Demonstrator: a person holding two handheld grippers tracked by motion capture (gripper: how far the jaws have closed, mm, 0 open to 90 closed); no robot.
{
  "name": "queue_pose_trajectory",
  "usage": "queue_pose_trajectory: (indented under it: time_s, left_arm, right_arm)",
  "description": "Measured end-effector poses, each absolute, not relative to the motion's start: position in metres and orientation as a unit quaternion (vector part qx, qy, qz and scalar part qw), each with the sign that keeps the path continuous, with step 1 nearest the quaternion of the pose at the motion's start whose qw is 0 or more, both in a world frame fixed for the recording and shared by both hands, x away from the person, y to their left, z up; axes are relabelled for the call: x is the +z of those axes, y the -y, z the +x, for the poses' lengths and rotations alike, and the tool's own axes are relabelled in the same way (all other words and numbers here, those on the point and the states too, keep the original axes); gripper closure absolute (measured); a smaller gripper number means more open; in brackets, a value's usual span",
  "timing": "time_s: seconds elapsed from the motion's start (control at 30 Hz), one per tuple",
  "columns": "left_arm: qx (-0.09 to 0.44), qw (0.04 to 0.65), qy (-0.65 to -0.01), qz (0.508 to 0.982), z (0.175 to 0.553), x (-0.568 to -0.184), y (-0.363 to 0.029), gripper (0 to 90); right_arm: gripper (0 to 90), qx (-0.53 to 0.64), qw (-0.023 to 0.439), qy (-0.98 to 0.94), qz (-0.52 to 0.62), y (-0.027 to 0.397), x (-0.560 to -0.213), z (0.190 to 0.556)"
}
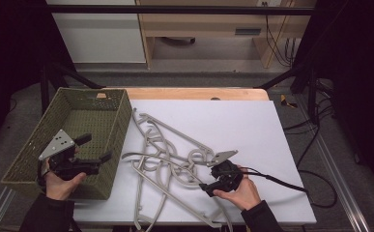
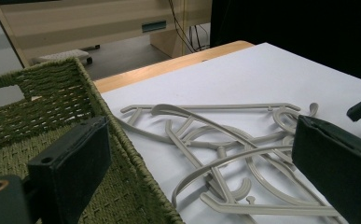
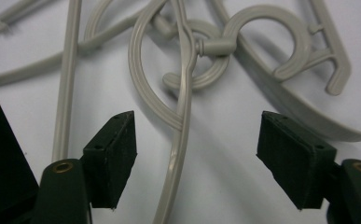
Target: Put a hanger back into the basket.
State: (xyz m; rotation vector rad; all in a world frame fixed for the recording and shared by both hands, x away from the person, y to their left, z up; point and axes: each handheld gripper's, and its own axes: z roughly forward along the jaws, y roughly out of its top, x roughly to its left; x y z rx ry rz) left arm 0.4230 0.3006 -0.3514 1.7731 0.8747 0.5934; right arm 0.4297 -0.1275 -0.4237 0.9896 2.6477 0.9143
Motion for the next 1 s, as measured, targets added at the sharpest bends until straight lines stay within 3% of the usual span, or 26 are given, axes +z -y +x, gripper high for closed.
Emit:
queue_pose_trajectory:
  time_s: [0.23, 0.27, 0.4, 0.47, 1.0]
  left_arm:
    - [0.242, 0.51, -0.363, 0.741, 0.424, -0.354, -0.296, 4.3]
    - [0.241, 0.51, -0.362, 0.742, 0.424, -0.354, -0.296, 4.3]
    - [0.236, 0.509, -0.361, 0.745, 0.425, -0.355, -0.293, 4.3]
    - [0.234, 0.506, -0.359, 0.748, 0.425, -0.356, -0.29, 4.5]
    - [0.22, 0.499, -0.346, 0.763, 0.424, -0.361, -0.274, 5.8]
  right_arm:
    - [36.8, 0.276, 0.063, -0.903, 0.324, 0.12, -0.439, 0.433]
    - [43.1, 0.268, 0.056, -0.906, 0.322, 0.119, -0.442, 0.434]
    - [51.5, 0.258, 0.038, -0.909, 0.324, 0.117, -0.446, 0.435]
    - [60.3, 0.248, 0.037, -0.91, 0.329, 0.116, -0.449, 0.436]
    - [78.6, 0.236, 0.013, -0.905, 0.355, 0.113, -0.455, 0.442]
